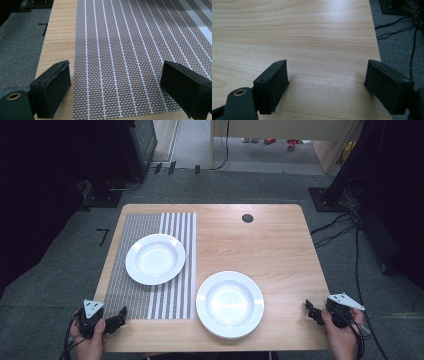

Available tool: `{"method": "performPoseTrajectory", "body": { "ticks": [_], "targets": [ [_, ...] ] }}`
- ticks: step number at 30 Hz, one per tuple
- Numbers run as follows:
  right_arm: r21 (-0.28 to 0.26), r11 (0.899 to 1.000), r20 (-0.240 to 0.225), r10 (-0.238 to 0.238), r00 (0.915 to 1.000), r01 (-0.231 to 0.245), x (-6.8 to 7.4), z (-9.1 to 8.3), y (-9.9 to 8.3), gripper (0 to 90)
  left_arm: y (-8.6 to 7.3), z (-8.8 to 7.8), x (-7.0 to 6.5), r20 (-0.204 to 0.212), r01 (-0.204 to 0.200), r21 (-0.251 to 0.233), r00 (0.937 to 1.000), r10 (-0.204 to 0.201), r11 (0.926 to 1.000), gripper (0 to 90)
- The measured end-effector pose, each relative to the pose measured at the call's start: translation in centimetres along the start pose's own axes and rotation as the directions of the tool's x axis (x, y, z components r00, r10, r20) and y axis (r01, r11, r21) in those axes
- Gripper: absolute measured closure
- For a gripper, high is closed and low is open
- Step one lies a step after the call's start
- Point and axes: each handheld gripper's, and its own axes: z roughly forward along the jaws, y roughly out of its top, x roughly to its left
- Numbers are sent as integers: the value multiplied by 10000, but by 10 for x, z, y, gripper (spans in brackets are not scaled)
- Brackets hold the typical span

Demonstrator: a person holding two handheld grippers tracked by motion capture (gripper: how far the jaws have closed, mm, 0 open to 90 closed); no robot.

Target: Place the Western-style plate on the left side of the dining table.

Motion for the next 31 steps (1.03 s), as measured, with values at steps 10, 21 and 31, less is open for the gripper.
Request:
{"method": "performPoseTrajectory", "body": {
  "ticks": [10, 21, 31],
  "targets": [
    [8, 10000, -40, -67, 10000, 67, 0, 0, 0, 167, 0, 0, 0, -1, -3, -1, 10000, 3, 10000, 93],
    [61, 10000, -16, -37, 10000, 37, 0, 1, 0, 145, 0, 0, 0, 18, -20, 10, 10000, 20, 10000, 94],
    [87, 10000, 4, -5, 10000, 5, 0, 1, 0, 136, 1, 0, 1, 57, -61, 44, 10000, 61, 10000, 94]
  ]
}}
